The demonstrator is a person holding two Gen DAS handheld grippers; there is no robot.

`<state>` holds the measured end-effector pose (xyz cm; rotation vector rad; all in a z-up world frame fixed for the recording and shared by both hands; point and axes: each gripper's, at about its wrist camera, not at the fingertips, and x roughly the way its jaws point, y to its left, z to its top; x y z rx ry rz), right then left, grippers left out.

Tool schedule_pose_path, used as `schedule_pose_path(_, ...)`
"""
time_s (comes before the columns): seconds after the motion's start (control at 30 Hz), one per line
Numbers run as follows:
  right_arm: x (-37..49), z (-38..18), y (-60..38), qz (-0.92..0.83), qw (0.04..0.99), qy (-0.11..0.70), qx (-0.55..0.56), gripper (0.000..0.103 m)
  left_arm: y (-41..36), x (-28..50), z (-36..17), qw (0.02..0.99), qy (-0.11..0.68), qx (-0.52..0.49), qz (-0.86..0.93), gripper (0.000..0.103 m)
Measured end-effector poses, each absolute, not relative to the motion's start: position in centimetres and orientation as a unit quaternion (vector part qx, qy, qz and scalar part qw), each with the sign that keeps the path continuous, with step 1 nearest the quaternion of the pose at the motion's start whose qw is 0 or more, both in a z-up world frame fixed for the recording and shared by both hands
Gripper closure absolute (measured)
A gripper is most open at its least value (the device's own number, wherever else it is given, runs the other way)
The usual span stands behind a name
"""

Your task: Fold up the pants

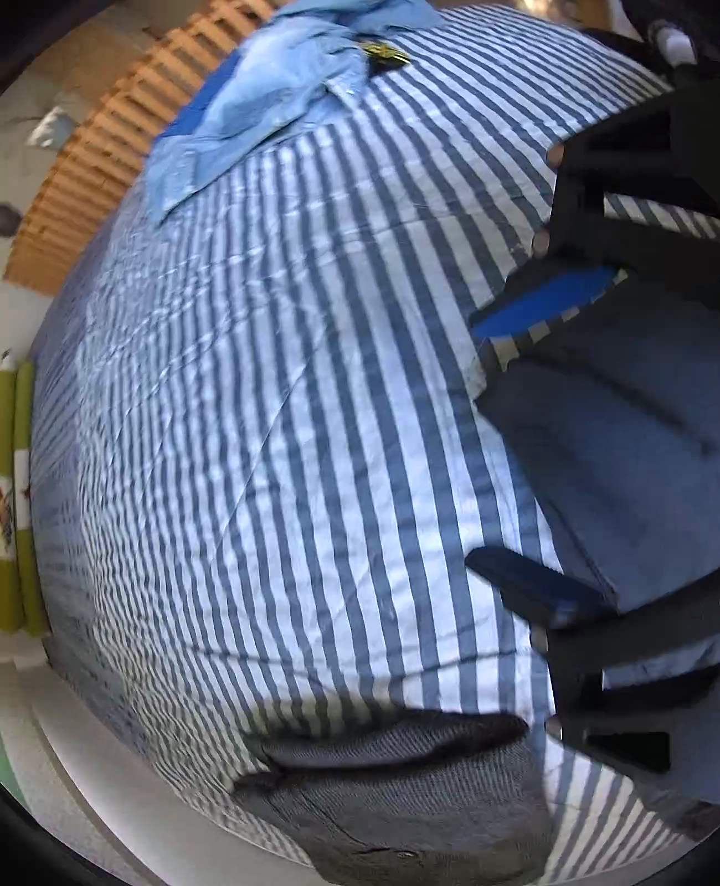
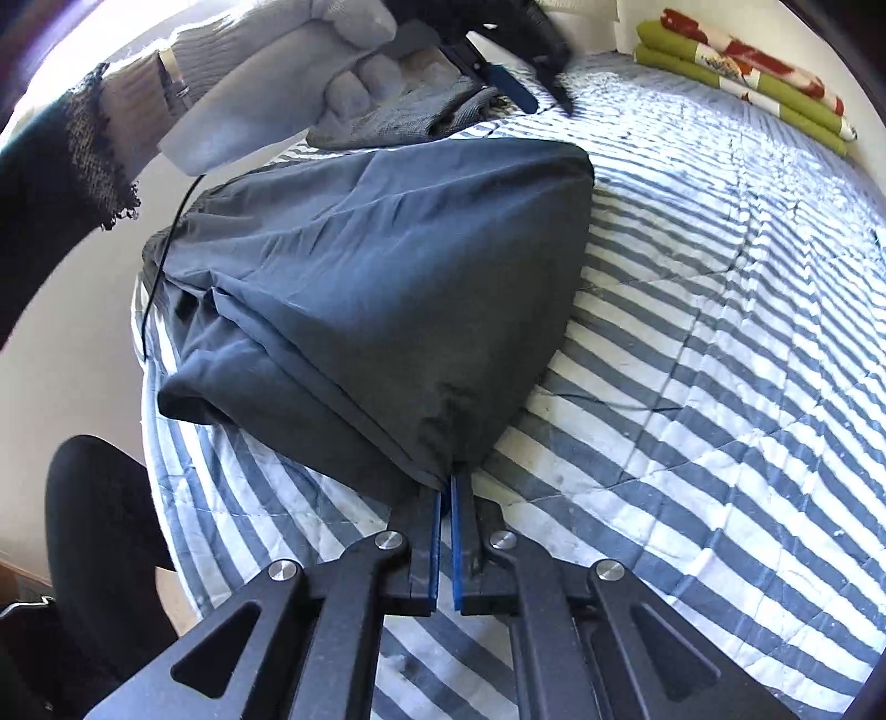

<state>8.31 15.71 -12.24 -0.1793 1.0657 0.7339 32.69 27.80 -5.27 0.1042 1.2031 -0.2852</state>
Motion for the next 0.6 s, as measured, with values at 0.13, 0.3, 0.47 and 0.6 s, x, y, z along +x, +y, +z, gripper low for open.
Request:
schedule_pose_path(0.13,7.7,-12.2,16.4,0.335,0.800,0.487,-0.102,0.098,25.9,33.7,-8.7,0.787,0.600,0.051,-0.135,0.100)
schedule_pose_path(0.3,6.8,-11.1,16.8,0.329,0.810,0.474,-0.102,0.100,27.0,32.0,-7.0,0.811,0.568,0.054,-0.129,0.099)
schedule_pose_path(0.47,4.9,-7.9,18.7,0.356,0.827,0.424,-0.103,0.102,30.9,30.7,-1.6,0.852,0.514,0.021,-0.097,0.099)
schedule_pose_path(0.6,3.9,-7.9,19.6,0.359,0.822,0.427,-0.115,0.103,33.0,32.9,-1.4,0.856,0.511,-0.027,-0.076,0.096)
